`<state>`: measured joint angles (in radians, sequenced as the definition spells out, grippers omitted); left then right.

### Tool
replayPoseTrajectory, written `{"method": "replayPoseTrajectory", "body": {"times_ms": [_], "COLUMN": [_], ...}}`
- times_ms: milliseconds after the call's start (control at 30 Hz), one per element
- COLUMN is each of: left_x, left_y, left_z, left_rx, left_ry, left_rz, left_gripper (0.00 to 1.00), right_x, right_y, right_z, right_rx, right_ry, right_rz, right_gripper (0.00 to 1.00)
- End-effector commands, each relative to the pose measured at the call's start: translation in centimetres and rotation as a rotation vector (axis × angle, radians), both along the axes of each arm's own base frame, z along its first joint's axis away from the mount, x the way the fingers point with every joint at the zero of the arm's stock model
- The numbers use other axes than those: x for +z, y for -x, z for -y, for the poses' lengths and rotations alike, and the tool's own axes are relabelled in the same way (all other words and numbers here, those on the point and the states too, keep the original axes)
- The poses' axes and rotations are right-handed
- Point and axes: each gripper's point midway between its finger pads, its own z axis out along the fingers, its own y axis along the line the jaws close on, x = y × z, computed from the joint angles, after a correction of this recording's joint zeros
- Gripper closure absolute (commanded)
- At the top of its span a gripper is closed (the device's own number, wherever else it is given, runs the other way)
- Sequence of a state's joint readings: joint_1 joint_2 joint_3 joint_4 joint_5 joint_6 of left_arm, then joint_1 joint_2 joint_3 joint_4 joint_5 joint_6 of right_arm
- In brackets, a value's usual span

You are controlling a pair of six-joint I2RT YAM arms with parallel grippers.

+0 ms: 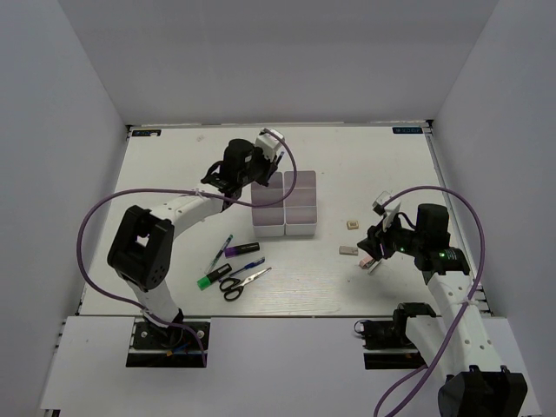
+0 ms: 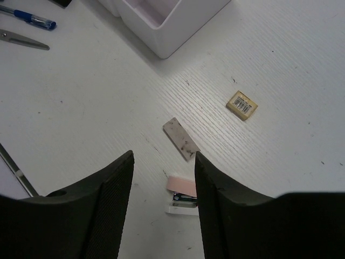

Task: Sort the stationery into containers
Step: Place the pen in the storage box, then pick up the pen from the center of the board.

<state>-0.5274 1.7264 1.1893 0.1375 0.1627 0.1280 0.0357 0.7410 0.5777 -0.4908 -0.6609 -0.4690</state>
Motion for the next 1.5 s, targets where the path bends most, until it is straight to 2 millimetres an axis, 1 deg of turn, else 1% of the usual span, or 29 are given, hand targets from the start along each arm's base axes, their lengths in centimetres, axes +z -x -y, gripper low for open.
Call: {"method": "replayPoseTrajectory", "body": {"times_ms": [0, 67, 100, 167, 200, 233, 300, 367, 400, 433, 467, 500, 533, 567, 600, 633, 667, 733, 767, 800, 833, 867, 900, 933, 967, 1000, 1033, 1133, 1467], "left_x": [0.8, 0.5, 0.4, 0.6, 0.8, 0.8, 1.9, 2.7, 4.6, 5.1, 5.4, 7.9, 7.9, 7.2, 7.2, 7.2, 4.6, 2.7, 0.5, -0.7, -1.6, -3.3, -4.2, -4.8, -6.2, -6.6, -7.6, -9.7, -13.5], "left_y": [0.1, 0.6, 0.7, 1.1, 1.2, 1.4, 1.8, 2.4, 2.9, 3.0, 3.8, 4.7, 5.0, 5.9, 7.1, 7.6, 9.6, 10.7, 12.3, 12.8, 13.4, 14.7, 15.2, 15.3, 16.1, 16.1, 16.2, 16.5, 16.5], "left_z": [0.0, 0.1, 0.0, 0.0, -0.1, 0.0, 0.2, 0.4, 0.4, 0.1, 0.4, 0.1, -0.8, -1.4, -3.2, -3.9, -6.0, -7.8, -10.4, -11.2, -11.8, -13.1, -13.4, -13.6, -14.1, -14.2, -14.0, -14.4, -15.0], "left_rx": [-0.005, -0.011, -0.008, -0.009, -0.005, -0.008, -0.016, -0.023, -0.025, -0.007, -0.015, -0.013, 0.034, 0.044, 0.107, 0.143, 0.178, 0.232, 0.297, 0.332, 0.374, 0.393, 0.405, 0.420, 0.435, 0.445, 0.440, 0.457, 0.489], "left_ry": [-0.005, -0.008, -0.007, 0.002, -0.002, -0.006, -0.004, -0.002, 0.018, 0.016, 0.013, 0.040, 0.016, -0.022, -0.048, -0.043, -0.136, -0.192, -0.304, -0.321, -0.324, -0.379, -0.392, -0.388, -0.406, -0.399, -0.401, -0.403, -0.411], "left_rz": [0.050, 0.043, 0.038, 0.042, 0.049, 0.052, 0.068, 0.078, 0.108, 0.120, 0.119, 0.157, 0.141, 0.089, 0.034, -0.008, -0.128, -0.204, -0.288, -0.337, -0.383, -0.449, -0.477, -0.487, -0.520, -0.530, -0.561, -0.637, -0.728], "left_gripper": [0.96, 0.90, 0.73, 0.59, 0.48, 0.46, 0.42, 0.41, 0.41, 0.46, 0.53, 0.62, 0.82, 0.91, 0.99, 1.00, 1.00, 1.00, 0.94, 0.83, 0.63, 0.61, 0.58, 0.55, 0.53, 0.53, 0.54, 0.63, 0.59], "right_x": [0.4, 0.3, 0.4, 0.4, 0.4, 0.3, 0.4, 0.4, 0.4, 0.4, 0.5, 0.5, 0.5, 0.4, 0.5, 0.3, 0.4, -0.2, 0.1, -0.9, -0.6, -0.1, -0.4, -0.3, -0.3, -0.4, -0.4, -0.6, -0.7], "right_y": [-0.2, -0.1, -0.2, -0.2, -0.3, -0.2, -0.3, -0.1, -0.1, -0.2, -0.2, -0.2, -0.4, -0.6, -0.7, -0.8, -1.2, -1.1, -1.0, -0.3, 0.0, -0.2, 0.4, 0.4, 0.5, 0.4, 0.4, -0.1, -0.7], "right_z": [-0.4, -0.4, -0.3, -0.2, -0.2, -0.2, -0.2, -0.2, -0.2, -0.2, -0.1, -0.1, 0.1, 0.3, 0.3, 0.5, 1.2, 1.3, 1.1, 1.0, 0.4, 0.2, -0.1, -0.2, -0.3, -0.3, -0.3, 0.3, 0.9], "right_rx": [0.028, 0.028, 0.027, 0.022, 0.018, 0.021, 0.019, 0.020, 0.020, 0.018, 0.016, 0.005, -0.006, -0.024, -0.052, -0.070, -0.138, -0.166, -0.138, -0.119, -0.074, -0.062, -0.036, -0.025, -0.022, -0.027, -0.035, -0.072, -0.115], "right_ry": [-0.007, -0.007, -0.006, -0.003, -0.001, -0.002, -0.001, 0.000, -0.002, 0.000, 0.001, -0.002, 0.001, 0.009, -0.007, -0.007, 0.001, -0.002, 0.000, 0.015, -0.004, -0.008, -0.013, -0.019, -0.025, -0.023, -0.026, -0.014, 0.012], "right_rz": [0.031, 0.028, 0.032, 0.032, 0.033, 0.029, 0.034, 0.030, 0.031, 0.034, 0.040, 0.027, 0.025, 0.025, 0.004, -0.009, -0.029, -0.076, -0.072, -0.133, -0.139, -0.143, -0.177, -0.184, -0.191, -0.190, -0.189, -0.170, -0.161], "right_gripper": [0.47, 0.44, 0.44, 0.41, 0.41, 0.39, 0.39, 0.39, 0.39, 0.39, 0.39, 0.39, 0.42, 0.66, 0.89, 1.00, 1.00, 1.00, 0.56, 0.29, 0.14, 0.10, 0.19, 0.38, 0.99, 1.00, 1.00, 1.00, 0.99]}}
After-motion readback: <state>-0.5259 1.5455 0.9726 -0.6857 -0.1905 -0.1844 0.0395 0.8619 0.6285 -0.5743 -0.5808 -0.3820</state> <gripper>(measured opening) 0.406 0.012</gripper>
